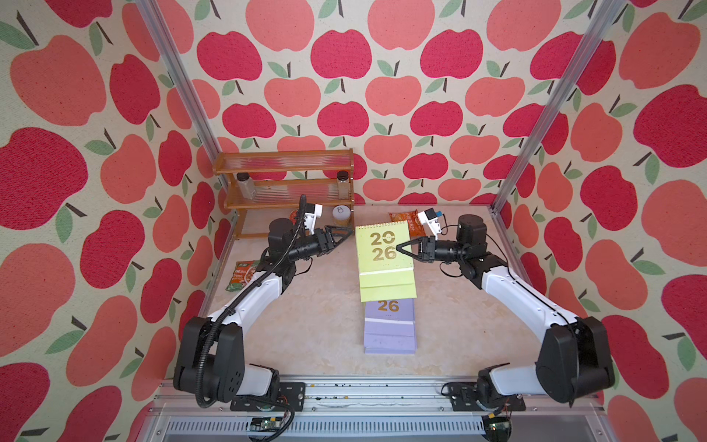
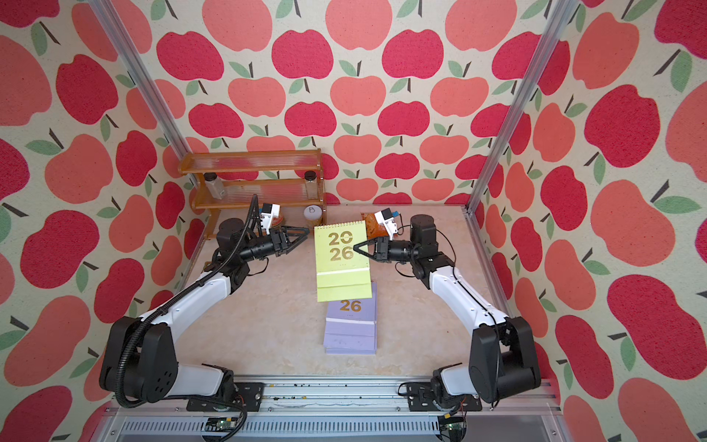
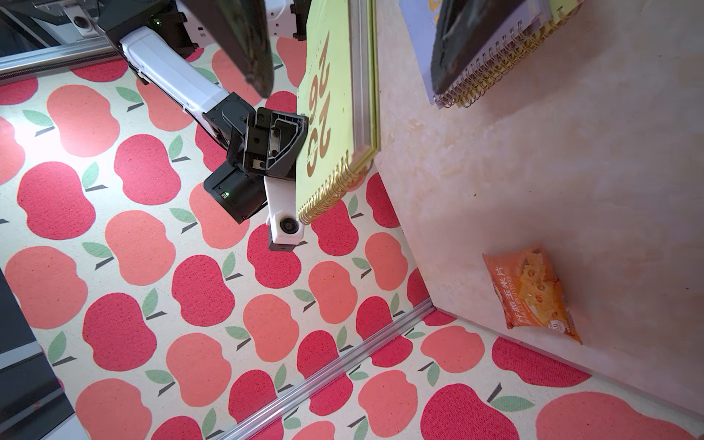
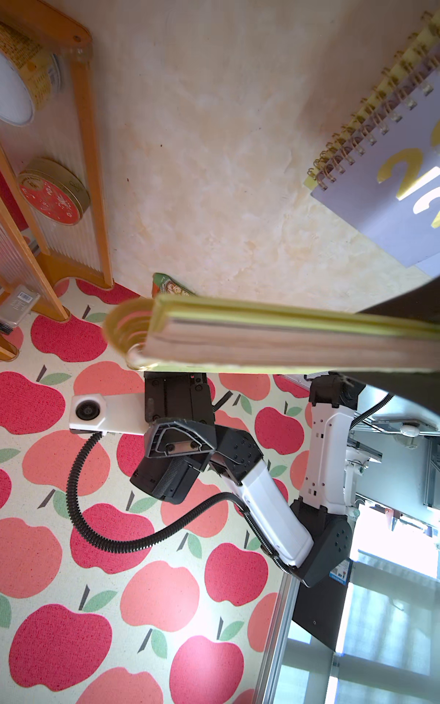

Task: Stack the calendars
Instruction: Place the calendar at the calendar.

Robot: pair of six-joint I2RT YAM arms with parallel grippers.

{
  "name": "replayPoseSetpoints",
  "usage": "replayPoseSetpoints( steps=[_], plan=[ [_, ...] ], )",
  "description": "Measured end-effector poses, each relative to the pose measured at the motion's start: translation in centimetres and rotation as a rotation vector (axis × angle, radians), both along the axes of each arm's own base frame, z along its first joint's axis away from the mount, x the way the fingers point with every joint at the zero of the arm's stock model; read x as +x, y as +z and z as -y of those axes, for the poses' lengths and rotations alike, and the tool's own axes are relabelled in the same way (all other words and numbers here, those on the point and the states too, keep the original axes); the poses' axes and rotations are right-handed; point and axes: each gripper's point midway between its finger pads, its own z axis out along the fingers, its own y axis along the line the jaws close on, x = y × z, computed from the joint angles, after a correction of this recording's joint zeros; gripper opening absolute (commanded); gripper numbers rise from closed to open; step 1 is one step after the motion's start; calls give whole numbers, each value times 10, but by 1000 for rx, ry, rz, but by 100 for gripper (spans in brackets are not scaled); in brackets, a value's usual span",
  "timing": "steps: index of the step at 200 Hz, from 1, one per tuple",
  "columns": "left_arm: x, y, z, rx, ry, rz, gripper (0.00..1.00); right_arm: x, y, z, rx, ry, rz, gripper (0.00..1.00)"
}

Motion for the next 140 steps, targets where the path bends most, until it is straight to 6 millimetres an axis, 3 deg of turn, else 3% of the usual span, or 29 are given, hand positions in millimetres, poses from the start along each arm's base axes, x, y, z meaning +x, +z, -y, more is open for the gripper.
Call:
replayPoseSetpoints(
  steps=[75,95,107,116,140],
  plan=[
    [-18,7,32,-22,-140,21,56,-4,13,0,40,9,27,0],
    [-22,12,37,-27,-162,34,40,-4,14,0,48,11,28,0],
    [-23,14,38,-28,-173,40,13,-3,15,-1,52,12,27,0],
    [-21,12,39,-27,-174,36,0,-4,16,-1,56,21,34,1],
    [-19,8,41,-26,-194,23,0,-4,14,-1,52,24,37,14]
  ],
)
